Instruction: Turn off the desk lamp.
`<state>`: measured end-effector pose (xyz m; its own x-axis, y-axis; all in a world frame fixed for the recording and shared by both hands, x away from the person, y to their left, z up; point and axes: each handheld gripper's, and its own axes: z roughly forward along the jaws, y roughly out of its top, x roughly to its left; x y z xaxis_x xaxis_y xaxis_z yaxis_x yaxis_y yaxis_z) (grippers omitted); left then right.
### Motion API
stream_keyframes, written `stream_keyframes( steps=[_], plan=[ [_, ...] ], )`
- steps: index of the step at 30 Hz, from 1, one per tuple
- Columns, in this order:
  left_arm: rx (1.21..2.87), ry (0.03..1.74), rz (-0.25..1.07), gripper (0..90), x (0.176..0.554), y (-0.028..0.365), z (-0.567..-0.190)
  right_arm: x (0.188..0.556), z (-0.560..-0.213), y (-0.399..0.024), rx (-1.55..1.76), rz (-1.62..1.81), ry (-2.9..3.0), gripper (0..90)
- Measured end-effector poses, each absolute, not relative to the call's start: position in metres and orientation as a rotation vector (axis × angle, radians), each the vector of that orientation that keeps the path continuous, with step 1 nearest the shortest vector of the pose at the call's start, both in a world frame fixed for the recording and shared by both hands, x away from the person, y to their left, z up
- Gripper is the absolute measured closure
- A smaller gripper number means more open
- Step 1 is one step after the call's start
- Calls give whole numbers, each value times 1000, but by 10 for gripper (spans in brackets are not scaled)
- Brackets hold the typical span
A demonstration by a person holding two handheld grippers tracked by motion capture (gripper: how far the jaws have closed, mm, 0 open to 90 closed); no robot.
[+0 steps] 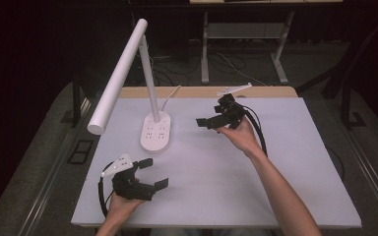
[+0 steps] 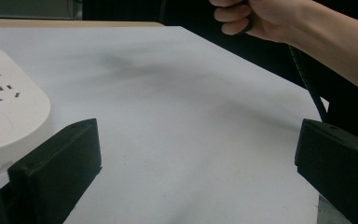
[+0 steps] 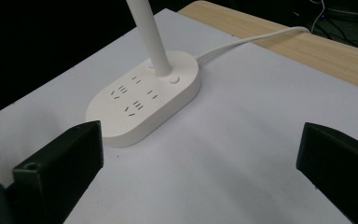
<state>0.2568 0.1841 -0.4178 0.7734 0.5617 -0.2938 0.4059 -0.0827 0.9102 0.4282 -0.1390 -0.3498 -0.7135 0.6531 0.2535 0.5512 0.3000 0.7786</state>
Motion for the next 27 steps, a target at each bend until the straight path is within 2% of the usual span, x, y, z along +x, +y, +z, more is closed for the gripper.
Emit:
stream_keyframes(
  steps=[12, 27],
  plan=[
    [1709, 766, 158, 0, 256, 183, -417, 387, -344, -179, 1103, 1437, 2406, 6],
    [1716, 764, 157, 0, 255, 182, -417, 334, -356, -238, 1157, 1467, 2336, 6]
  ],
)
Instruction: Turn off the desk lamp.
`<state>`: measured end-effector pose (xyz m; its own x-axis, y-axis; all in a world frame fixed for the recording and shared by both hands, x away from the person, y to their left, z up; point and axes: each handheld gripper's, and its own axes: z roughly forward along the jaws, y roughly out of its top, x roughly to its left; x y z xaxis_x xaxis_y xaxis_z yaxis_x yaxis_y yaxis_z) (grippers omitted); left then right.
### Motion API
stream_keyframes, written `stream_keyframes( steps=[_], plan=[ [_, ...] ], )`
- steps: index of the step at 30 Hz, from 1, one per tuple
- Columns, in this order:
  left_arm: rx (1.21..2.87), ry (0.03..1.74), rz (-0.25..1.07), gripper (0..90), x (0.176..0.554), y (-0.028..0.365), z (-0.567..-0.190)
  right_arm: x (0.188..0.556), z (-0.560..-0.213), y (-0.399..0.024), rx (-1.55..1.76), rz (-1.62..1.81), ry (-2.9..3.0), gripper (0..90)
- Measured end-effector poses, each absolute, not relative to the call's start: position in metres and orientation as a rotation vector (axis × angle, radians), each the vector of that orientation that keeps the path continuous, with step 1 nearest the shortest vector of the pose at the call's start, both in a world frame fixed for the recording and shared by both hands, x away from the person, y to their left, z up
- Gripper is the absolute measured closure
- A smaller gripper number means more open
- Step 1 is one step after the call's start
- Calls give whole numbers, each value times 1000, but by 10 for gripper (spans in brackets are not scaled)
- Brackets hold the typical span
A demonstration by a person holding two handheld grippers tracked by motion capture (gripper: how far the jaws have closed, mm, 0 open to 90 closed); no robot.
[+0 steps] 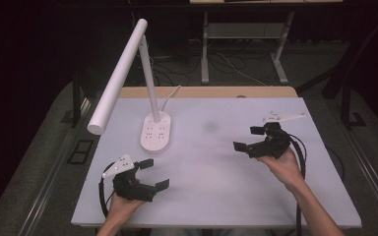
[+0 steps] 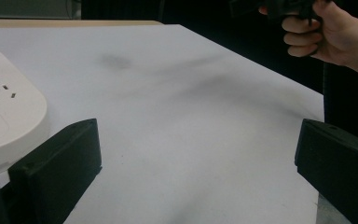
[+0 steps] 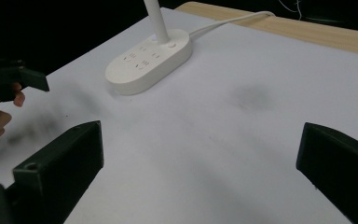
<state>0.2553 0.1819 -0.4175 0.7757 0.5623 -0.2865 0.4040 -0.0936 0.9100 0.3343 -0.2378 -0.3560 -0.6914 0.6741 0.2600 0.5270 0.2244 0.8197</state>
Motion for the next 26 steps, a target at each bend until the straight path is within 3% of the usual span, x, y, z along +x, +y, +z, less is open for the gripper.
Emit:
stream_keyframes(
  steps=[26],
  plan=[
    [1716, 777, 174, 0, 255, 184, -417, 251, -407, -297, 1293, 1464, 2175, 6]
  ],
)
